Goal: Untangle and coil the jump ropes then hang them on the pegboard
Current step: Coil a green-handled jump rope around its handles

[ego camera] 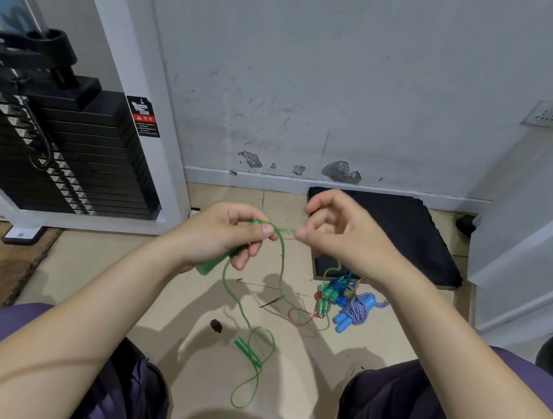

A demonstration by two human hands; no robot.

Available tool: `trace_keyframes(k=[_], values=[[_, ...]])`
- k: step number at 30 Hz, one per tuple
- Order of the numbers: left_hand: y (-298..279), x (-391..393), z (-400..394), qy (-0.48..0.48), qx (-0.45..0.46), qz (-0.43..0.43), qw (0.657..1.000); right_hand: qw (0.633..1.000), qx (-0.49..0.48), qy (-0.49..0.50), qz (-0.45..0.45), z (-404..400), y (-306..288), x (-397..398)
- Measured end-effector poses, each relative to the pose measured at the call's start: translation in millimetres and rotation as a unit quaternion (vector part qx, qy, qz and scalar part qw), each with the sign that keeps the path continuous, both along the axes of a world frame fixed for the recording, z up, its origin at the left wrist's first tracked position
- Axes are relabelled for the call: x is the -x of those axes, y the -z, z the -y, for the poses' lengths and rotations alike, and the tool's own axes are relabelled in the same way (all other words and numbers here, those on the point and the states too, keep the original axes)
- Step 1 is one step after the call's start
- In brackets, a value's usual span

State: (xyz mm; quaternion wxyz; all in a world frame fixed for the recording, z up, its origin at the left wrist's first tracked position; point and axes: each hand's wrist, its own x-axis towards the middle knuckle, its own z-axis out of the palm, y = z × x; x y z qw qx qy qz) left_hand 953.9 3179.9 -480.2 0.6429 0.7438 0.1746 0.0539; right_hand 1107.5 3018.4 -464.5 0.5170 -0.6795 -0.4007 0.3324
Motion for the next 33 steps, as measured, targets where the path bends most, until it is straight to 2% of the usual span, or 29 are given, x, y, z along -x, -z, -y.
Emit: trace_keyframes(k=[4,9,11,17,20,25,29,31,33], values=[[2.9,-4.8,13.5,0.022,0.016,-0.015,1.000,0.994,0.060,-0.068,0.066,-5.6,9.4,9.8],[-6.9,3.6,-8.0,0.026,-0.004,-0.044,0.999,0.989,0.033,0.032,0.138,-2.4,1.4,-8.4],[-6.6,6.2,-14.4,0.009,-0.008,-0.038,0.999,0.991,0.018,0.044,0.128,1.1,0.6,-14.9],[4.3,-3.8,3.8,0.003,0.011,-0.008,1.000,0.999,0.019,-0.030,0.033,-4.0,8.4,5.6],[6.3,-7.5,12.3,0.008,0.030,0.006,1.000,0.996,0.027,-0.050,0.070,-9.0,17.2,13.5],[0.0,-3.8,0.9,-0.012,0.033,0.006,0.999,0.987,0.014,0.055,0.151,-9.6,15.8,-2.0],[1.2,0.6,-12.2,-0.036,0.000,-0.012,0.999,0.983,-0.062,0.159,0.069,-4.5,6.9,-16.5],[2.4,-0.2,-11.0,-0.033,0.001,-0.014,0.999,0.988,-0.049,0.139,0.054,-1.2,3.7,-15.9],[2.8,-2.2,-4.5,-0.019,0.012,-0.011,1.000,0.996,-0.029,0.077,0.036,-1.9,4.4,-8.9]])
